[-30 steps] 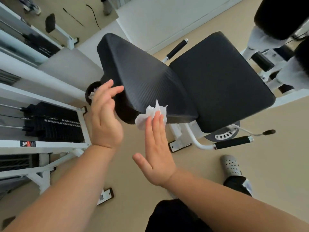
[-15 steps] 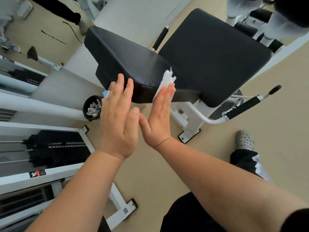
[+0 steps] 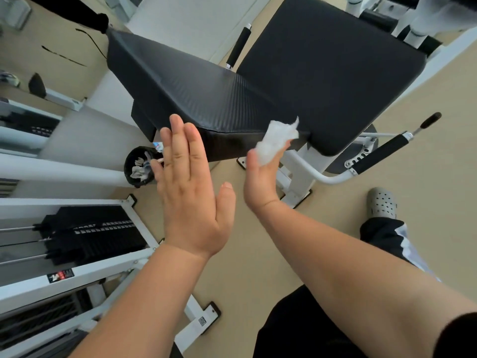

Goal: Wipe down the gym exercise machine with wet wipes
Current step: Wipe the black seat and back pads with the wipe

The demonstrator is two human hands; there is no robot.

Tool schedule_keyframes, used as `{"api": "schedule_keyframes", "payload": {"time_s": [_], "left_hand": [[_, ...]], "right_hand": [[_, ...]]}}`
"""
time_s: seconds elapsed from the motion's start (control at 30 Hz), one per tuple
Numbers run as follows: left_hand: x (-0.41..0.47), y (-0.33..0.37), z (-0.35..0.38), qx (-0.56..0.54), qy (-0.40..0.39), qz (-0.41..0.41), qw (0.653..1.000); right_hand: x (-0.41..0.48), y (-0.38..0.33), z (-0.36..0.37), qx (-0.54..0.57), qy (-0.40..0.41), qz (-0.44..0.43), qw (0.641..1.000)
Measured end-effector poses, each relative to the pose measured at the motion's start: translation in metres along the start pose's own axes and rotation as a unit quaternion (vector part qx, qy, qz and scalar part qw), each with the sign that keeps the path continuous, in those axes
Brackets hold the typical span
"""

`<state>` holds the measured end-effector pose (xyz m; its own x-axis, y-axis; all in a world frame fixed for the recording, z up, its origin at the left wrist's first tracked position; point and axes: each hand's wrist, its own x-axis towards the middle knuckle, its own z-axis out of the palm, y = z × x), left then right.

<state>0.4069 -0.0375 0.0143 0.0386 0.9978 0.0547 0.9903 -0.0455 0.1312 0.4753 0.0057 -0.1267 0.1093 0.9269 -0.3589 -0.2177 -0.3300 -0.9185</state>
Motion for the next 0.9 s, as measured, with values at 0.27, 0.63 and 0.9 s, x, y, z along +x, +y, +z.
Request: {"api": "schedule_keyframes", "payload": {"time_s": [0.27, 0.63, 0.9], "left_hand": [[0.010, 0.033, 0.024, 0.168, 0.057, 0.135, 0.975], [0.052, 0.052, 0.044, 0.374, -0.100, 0.167, 0.907], [0.052, 0.038, 0.040, 0.365, -0.079, 0.227, 0.899]], "right_hand": [[0.024, 0.000, -0.023, 0.105, 0.056, 0.073, 0.990], [0.041, 0.008, -0.063, -0.051, 0.024, -0.001, 0.998], [0.028, 0.006, -0.009, 0.090, 0.032, 0.042, 0.994]]}}
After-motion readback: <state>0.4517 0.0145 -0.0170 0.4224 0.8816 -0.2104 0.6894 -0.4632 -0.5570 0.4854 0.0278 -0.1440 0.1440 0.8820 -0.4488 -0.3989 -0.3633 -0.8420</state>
